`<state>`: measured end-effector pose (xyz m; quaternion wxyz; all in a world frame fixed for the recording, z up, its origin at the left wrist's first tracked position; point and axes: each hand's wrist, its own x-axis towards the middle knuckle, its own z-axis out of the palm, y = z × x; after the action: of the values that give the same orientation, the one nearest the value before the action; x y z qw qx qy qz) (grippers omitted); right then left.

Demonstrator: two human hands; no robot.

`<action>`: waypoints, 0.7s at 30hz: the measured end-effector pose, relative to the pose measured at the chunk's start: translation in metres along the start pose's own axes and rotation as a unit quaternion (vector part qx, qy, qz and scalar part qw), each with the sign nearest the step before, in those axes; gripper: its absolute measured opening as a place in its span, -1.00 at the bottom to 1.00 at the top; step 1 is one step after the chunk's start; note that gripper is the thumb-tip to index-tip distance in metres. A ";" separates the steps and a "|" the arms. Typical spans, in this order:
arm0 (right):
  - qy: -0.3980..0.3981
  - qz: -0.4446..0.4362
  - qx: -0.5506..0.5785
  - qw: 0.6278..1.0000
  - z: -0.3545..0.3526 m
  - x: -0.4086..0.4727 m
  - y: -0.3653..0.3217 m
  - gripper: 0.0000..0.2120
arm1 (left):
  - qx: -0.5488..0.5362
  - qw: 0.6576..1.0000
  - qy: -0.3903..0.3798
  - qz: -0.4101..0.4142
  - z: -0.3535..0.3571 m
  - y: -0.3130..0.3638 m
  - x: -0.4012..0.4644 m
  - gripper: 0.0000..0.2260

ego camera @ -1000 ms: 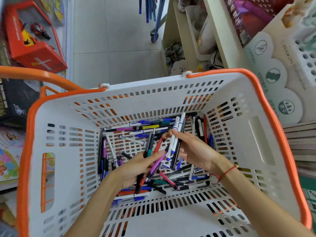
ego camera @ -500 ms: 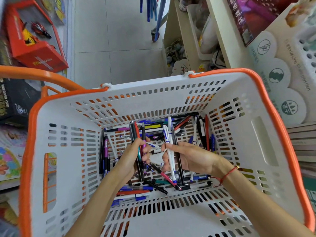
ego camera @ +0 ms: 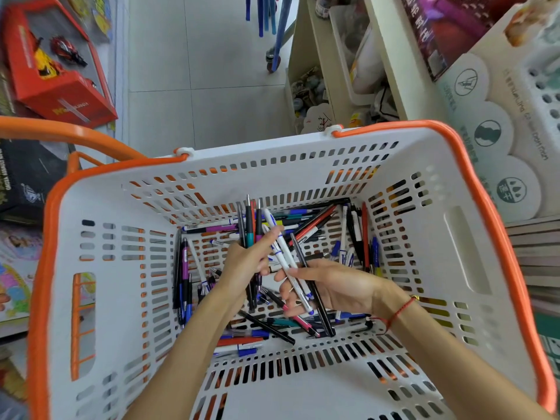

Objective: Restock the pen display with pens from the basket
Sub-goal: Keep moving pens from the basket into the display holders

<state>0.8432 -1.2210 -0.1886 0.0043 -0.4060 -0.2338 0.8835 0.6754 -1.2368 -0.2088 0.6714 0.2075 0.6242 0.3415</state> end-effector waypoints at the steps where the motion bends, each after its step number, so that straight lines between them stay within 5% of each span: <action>1: 0.010 -0.001 -0.002 1.000 0.001 0.001 0.000 -0.69 | -0.001 1.000 0.009 0.002 -0.001 0.002 0.000 -0.57; 6: 0.045 0.001 -0.057 0.997 0.012 -0.001 -0.001 -0.71 | 0.069 0.997 -0.014 -0.039 0.000 -0.001 -0.004 -0.60; 13: 0.063 0.039 -0.147 0.986 0.034 -0.025 -0.019 -0.53 | -0.004 0.997 -0.029 -0.071 0.014 0.010 -0.013 -0.59; 18: 0.233 0.011 -0.333 0.914 0.051 -0.059 -0.026 -0.35 | -0.001 0.999 -0.026 -0.045 0.048 0.035 -0.035 -0.56; 21: 0.252 -0.002 -0.278 0.927 0.050 -0.087 -0.025 -0.49 | 0.057 0.998 -0.004 -0.014 0.065 0.047 -0.043 -0.73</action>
<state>0.8610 -1.2367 -0.0883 -0.0482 -0.5994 -0.4623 0.6517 0.7298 -1.2262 -0.1374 0.6658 0.2386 0.6424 0.2953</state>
